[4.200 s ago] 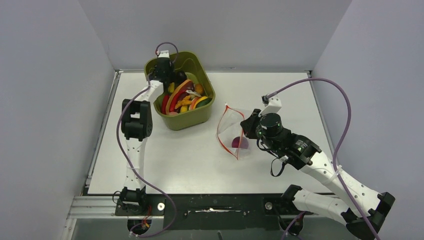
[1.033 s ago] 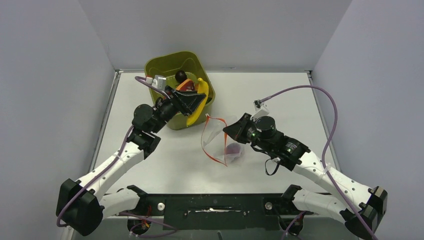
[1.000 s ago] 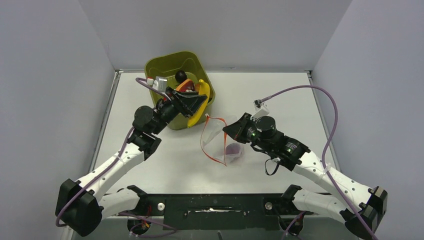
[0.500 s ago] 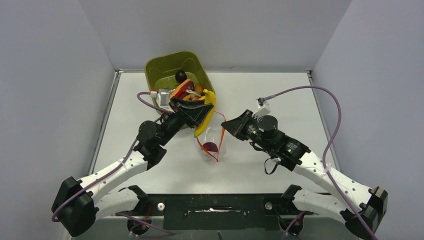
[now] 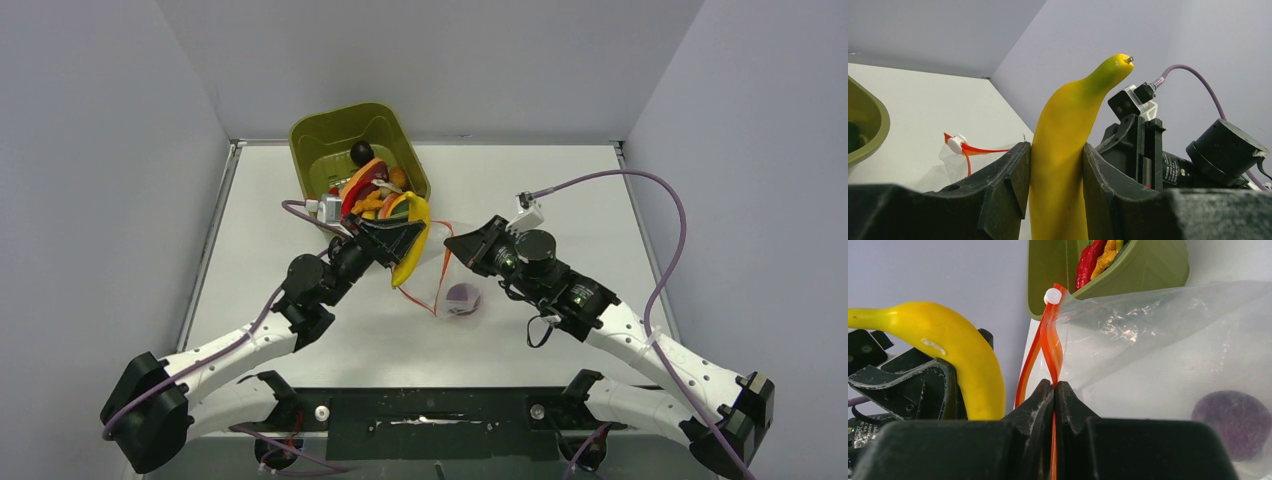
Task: Place the food in the zip-top bag and seal the zipper
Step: Place the fake fruit in the zipper food storage bag, then pick up the fake fruit from the bin.
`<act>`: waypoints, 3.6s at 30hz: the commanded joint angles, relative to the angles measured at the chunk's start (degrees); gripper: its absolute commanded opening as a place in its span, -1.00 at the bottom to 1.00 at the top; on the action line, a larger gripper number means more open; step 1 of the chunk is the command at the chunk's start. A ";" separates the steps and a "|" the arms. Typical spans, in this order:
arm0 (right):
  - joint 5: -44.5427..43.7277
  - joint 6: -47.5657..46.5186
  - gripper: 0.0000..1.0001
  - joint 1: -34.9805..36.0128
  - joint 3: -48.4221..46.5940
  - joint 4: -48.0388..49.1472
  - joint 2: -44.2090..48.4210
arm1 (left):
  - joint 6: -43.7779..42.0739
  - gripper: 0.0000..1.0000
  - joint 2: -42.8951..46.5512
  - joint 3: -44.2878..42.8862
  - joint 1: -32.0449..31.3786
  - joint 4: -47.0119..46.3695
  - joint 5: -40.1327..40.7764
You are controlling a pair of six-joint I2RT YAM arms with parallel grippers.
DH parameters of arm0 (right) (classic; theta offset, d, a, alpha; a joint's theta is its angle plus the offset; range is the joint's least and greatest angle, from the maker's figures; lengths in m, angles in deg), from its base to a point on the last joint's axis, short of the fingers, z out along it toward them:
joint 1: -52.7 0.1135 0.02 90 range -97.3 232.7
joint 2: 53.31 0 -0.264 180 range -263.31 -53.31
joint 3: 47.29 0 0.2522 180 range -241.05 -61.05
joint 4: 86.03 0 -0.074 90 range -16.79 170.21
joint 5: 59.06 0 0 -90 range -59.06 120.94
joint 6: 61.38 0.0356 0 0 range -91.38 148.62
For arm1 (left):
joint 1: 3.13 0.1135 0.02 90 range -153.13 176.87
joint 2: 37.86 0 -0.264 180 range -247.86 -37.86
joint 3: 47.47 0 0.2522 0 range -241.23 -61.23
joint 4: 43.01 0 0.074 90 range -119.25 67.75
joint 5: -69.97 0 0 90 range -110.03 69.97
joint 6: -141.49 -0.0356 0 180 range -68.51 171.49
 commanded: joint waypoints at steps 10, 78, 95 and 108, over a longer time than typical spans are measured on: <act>-5.87 -2.79 -1.00 0.06 -2.53 5.04 -0.50 | 1.98 -0.80 2.10 -0.06 -3.20 4.26 7.58; -8.01 -6.97 -1.00 -1.66 -1.24 -0.77 3.50 | -21.63 0.39 3.22 -17.27 -13.80 44.91 31.77; -13.31 -14.89 -1.00 -1.70 -2.23 -6.76 8.84 | -31.07 0.64 -15.74 -37.67 14.90 60.85 17.50; -13.58 -18.33 -1.00 -1.93 -2.35 -6.66 10.61 | -32.76 0.64 -43.92 -61.83 26.08 63.09 10.49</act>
